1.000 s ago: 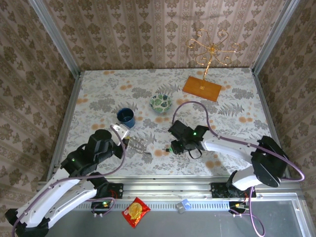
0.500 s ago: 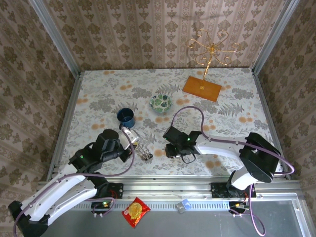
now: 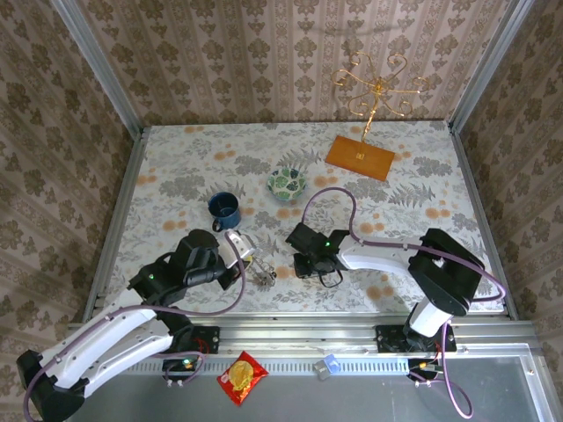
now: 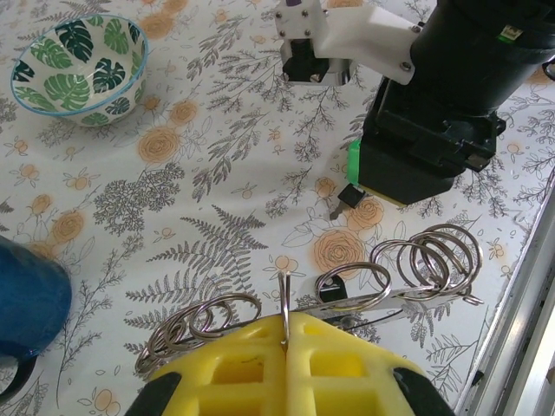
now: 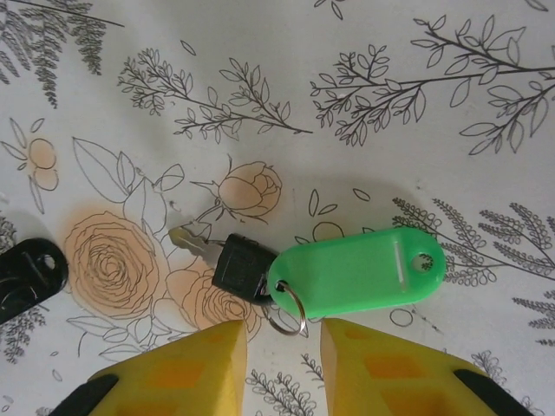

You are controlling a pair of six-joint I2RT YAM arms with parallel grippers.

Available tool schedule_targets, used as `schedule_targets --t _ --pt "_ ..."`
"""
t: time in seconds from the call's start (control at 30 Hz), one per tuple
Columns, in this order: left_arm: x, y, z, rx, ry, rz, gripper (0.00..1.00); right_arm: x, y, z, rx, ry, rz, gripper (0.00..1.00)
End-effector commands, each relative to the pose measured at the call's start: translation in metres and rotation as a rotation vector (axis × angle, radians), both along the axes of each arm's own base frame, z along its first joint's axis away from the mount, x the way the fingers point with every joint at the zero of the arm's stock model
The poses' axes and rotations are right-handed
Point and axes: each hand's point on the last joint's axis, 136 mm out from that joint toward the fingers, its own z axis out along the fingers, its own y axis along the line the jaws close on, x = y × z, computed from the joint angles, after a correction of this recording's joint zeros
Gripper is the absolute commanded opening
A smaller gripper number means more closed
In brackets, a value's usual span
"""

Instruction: Put the keys on the keyring

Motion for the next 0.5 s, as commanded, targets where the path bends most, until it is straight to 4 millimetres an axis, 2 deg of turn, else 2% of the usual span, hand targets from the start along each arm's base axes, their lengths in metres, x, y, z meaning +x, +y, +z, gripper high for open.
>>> schedule_targets --t 0.0,0.47 --pt "0.0008 -0.0083 0.009 -0.033 -0.046 -0.038 0.0 0.01 -0.0016 -0.0002 -0.02 -0.021 -0.033 0.28" --pt "0.0023 -0.0087 0.0062 -0.021 -0.047 -0.036 0.0 0.0126 0.0019 -0.0022 -0.027 -0.012 -0.041 0.13"
